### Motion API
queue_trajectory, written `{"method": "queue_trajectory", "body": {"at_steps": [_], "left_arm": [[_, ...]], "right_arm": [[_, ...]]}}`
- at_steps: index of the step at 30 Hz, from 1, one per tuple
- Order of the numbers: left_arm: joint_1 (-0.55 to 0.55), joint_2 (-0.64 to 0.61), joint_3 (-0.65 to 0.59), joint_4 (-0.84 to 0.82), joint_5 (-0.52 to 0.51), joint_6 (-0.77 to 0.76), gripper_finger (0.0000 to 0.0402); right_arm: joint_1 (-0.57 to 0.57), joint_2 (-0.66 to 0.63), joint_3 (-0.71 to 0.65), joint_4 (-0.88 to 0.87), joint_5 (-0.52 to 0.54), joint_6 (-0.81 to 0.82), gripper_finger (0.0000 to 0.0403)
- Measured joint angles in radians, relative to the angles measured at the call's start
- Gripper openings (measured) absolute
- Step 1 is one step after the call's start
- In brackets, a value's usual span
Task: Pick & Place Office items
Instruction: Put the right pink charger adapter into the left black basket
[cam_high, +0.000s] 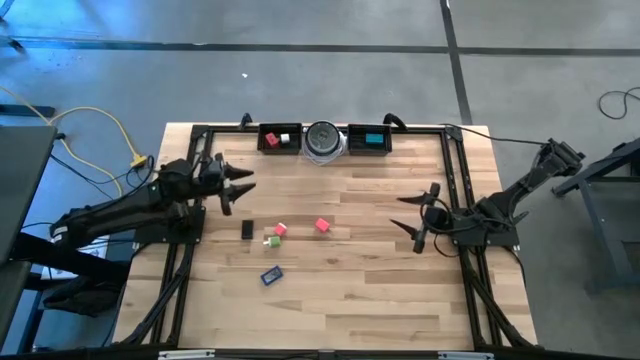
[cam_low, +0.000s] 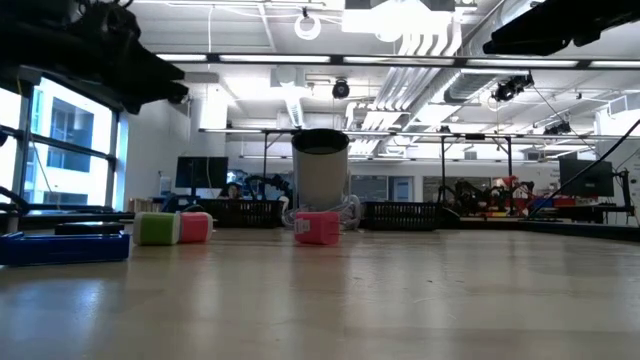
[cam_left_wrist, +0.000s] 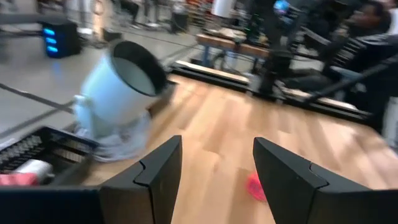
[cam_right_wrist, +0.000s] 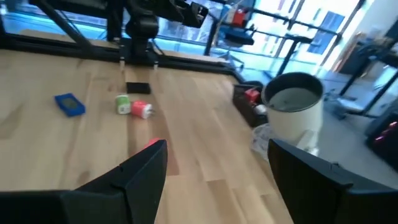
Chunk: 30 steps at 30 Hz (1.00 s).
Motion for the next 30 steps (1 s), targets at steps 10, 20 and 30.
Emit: {"method": "queue_trajectory", "body": {"at_steps": [10, 20, 30], "left_arm": [[-0.159, -0.043, 0.000, -0.103, 0.001, -0.032, 0.0192], [-0.276, -0.042, 0.000, -0.138, -0.011, -0.054, 0.0192], [-0.308, -0.027, 0.001, -0.054, 0.006, -0.072, 0.0192]], "right_arm": [[-0.162, 0.045, 0.000, 0.114, -0.247, -0.029, 0.0265], [-0.318, 0.181, -0.001, 0.296, -0.436, -0.124, 0.0265], [-0.432, 0.183, -0.001, 0.355, -0.603, -0.142, 0.0265]]}}
